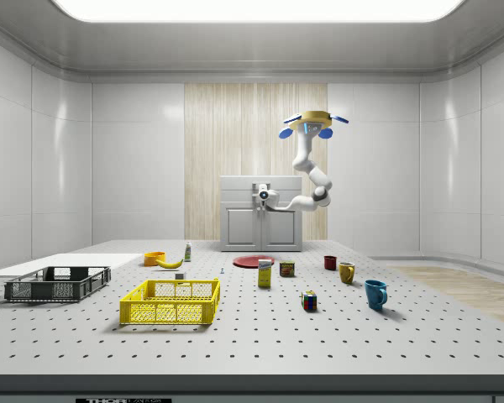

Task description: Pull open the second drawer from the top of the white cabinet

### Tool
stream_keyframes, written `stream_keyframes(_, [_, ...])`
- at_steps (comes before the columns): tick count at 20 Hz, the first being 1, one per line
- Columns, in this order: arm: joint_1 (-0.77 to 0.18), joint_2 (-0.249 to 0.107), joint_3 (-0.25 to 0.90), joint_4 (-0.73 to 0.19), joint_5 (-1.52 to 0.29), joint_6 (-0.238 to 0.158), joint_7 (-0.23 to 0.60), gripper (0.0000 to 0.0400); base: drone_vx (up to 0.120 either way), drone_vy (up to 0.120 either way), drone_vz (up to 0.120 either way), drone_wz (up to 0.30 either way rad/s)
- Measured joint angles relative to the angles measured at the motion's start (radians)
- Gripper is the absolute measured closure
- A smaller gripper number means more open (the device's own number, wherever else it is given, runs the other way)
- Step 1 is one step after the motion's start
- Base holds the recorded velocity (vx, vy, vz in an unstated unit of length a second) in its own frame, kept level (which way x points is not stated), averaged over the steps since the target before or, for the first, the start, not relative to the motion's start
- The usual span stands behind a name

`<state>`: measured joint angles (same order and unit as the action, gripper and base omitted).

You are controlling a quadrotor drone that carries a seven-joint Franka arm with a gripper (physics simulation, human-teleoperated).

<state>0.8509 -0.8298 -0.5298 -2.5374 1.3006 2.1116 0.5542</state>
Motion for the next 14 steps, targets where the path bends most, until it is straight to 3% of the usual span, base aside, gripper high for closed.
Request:
stream_keyframes(2, [-0.006,0.004,0.005,0.001,0.006,-0.003,-0.002,0.0188,0.0,0.0,0.0,0.0])
stream_keyframes(4, [-0.012,0.008,0.01,0.001,0.01,-0.007,-0.004,0.0228,0.0,0.0,0.0,0.0])
stream_keyframes(7, [-0.017,0.009,0.015,0.004,-0.004,-0.009,0.029,0.0227,0.0,0.0,0.0,0.0])
stream_keyframes(8, [-0.017,0.017,0.01,-0.002,0.011,-0.012,-0.031,0.0244,0.0,0.0,0.0,0.0])
stream_keyframes(10, [-0.024,0.019,0.016,-0.001,0.016,-0.017,-0.027,0.0261,0.0,0.0,0.0,0.0])
stream_keyframes(11, [-0.028,0.029,0.013,-0.008,0.033,-0.024,-0.087,0.0259,0.0,0.0,0.0,0.0])
stream_keyframes(14, [-0.047,0.027,0.022,-0.004,0.028,-0.038,-0.055,0.0277,0.0,0.0,0.0,0.0])
